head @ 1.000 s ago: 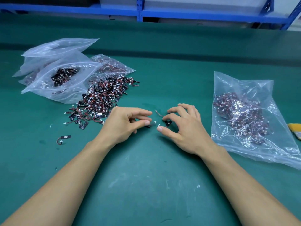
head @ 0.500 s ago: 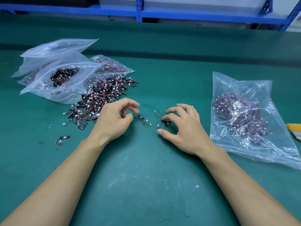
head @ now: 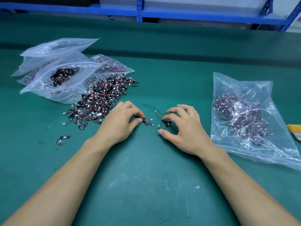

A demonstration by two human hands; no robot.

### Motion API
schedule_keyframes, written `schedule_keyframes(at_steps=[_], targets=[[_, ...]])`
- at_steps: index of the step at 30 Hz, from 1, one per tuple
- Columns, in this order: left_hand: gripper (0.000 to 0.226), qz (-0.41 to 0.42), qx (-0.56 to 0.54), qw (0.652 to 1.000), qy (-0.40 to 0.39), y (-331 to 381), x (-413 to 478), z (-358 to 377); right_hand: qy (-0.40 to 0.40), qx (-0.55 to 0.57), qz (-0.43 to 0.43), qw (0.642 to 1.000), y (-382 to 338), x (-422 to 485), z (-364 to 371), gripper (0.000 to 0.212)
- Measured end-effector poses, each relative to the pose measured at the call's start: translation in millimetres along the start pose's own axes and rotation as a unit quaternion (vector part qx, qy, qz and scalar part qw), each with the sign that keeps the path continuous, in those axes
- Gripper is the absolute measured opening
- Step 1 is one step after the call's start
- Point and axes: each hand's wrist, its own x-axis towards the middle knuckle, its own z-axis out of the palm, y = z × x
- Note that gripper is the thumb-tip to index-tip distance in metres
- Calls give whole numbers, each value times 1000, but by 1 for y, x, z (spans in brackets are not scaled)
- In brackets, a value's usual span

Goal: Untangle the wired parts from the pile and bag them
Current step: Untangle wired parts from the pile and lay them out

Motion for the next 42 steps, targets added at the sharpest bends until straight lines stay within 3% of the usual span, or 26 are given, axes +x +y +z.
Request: schedule_keyframes(at_steps=[12, 18, 21, 33, 38, 42], targets=[[13, 63, -66, 996, 8, 3, 0, -3, 28, 58, -17, 998, -5, -1, 2, 39], [12, 86, -90, 992, 30, 6, -1, -6, 60, 106, -43, 992, -12, 2, 7, 8], [10, 89, -92, 991, 34, 8, -2, -6, 69, 120, -50, 989, -12, 2, 7, 9], [11, 18, -87, 993, 79, 5, -2, -6, 128, 138, -7, 982, -9, 2, -1, 2], [8, -70, -2, 997, 32, -2, -2, -4, 143, 137, 34, 980, -2, 3, -4, 8], [5, -37, -1, 998, 53, 0, -1, -6, 156, 130, 58, 977, 4, 4, -7, 17]])
